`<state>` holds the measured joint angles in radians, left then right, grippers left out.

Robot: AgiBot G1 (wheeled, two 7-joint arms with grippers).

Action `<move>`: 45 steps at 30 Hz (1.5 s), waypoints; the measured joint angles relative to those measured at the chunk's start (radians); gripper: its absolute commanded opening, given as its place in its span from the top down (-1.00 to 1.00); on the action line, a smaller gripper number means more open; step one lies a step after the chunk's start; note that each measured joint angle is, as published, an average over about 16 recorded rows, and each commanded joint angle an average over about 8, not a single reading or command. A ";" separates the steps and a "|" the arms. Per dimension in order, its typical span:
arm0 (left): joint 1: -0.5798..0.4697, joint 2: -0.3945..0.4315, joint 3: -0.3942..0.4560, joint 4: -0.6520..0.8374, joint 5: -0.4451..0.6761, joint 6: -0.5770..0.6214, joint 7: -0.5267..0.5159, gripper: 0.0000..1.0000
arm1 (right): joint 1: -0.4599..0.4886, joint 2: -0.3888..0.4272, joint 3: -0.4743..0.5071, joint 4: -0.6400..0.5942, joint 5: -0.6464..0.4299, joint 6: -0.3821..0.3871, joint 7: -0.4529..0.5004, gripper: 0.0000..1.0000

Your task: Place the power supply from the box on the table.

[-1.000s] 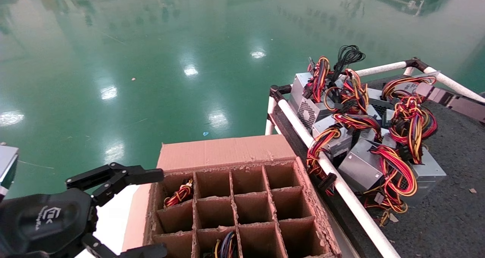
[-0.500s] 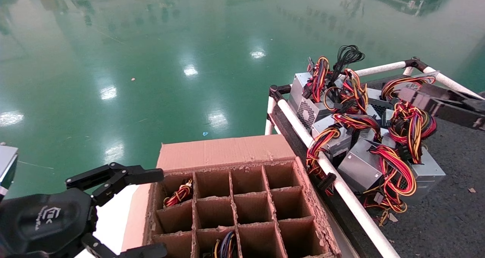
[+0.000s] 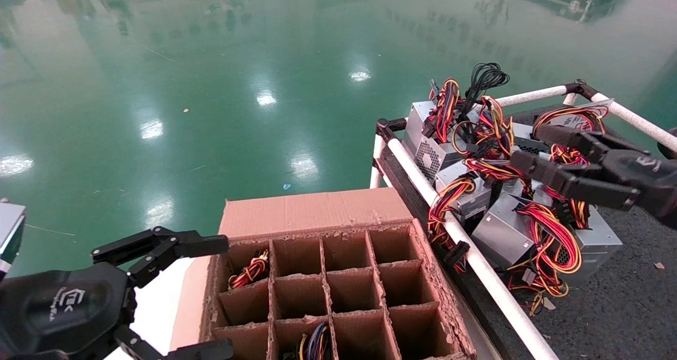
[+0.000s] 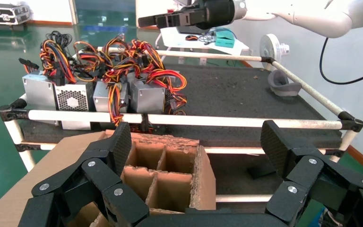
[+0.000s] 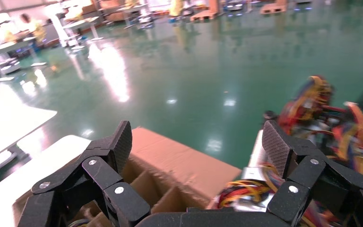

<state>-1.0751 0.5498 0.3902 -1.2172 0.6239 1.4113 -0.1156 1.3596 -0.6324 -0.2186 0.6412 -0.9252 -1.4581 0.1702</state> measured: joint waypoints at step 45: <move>0.000 0.000 0.000 0.000 0.000 0.000 0.000 -1.00 | -0.297 0.023 -0.064 0.668 0.204 -0.040 0.018 -1.00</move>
<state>-1.0748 0.5497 0.3900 -1.2169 0.6237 1.4109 -0.1156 1.0627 -0.6097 -0.2829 1.3087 -0.7213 -1.4977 0.1879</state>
